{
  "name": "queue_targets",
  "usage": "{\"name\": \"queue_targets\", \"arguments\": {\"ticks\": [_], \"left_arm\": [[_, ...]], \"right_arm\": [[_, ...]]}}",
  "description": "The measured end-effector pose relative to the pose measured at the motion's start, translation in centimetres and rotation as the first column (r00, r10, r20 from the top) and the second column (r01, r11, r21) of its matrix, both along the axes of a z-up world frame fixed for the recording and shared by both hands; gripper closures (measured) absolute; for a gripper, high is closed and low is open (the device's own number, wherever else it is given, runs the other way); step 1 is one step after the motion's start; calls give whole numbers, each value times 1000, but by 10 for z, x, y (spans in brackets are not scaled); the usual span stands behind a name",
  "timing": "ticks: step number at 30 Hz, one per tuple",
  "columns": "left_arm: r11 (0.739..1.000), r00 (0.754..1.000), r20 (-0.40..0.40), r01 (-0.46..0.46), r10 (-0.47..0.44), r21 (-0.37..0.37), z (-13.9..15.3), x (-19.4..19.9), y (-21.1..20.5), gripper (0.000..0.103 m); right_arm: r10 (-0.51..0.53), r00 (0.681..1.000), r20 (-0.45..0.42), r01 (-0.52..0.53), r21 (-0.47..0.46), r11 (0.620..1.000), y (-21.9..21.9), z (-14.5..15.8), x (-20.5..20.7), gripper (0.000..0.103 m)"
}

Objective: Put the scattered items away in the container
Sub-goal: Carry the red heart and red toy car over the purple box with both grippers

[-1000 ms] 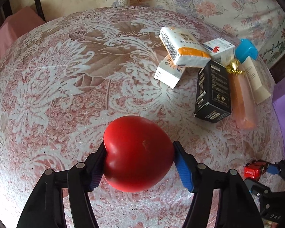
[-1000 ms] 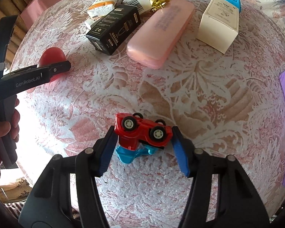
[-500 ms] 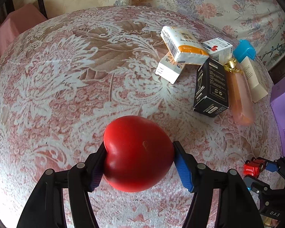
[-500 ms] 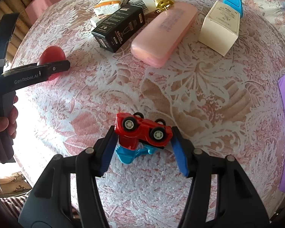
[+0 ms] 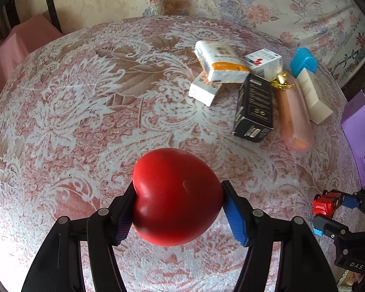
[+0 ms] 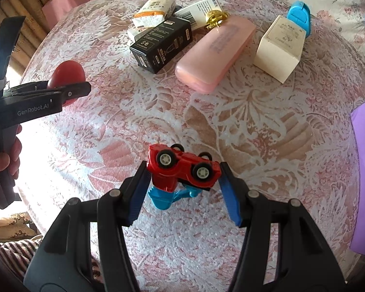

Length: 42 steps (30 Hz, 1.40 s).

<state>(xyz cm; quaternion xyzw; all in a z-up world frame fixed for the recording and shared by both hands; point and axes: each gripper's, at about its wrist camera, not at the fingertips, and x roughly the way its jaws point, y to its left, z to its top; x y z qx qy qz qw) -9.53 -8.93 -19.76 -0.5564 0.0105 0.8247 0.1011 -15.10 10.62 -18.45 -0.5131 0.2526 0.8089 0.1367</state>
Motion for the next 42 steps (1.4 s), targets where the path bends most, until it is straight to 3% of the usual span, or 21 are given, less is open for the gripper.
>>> {"name": "queue_targets", "arguments": {"ticks": [20, 29, 42], "left_arm": [[998, 997, -50, 55, -57, -29, 32, 26, 64, 37], [997, 993, -88, 73, -76, -35, 55, 39, 118, 37], [988, 983, -113, 138, -145, -69, 80, 58, 198, 37]], "right_arm": [[22, 997, -76, -18, 56, 998, 15, 27, 54, 44], [34, 990, -136, -22, 95, 995, 49, 47, 93, 44], [13, 974, -228, 6, 83, 997, 93, 65, 148, 44]]}}
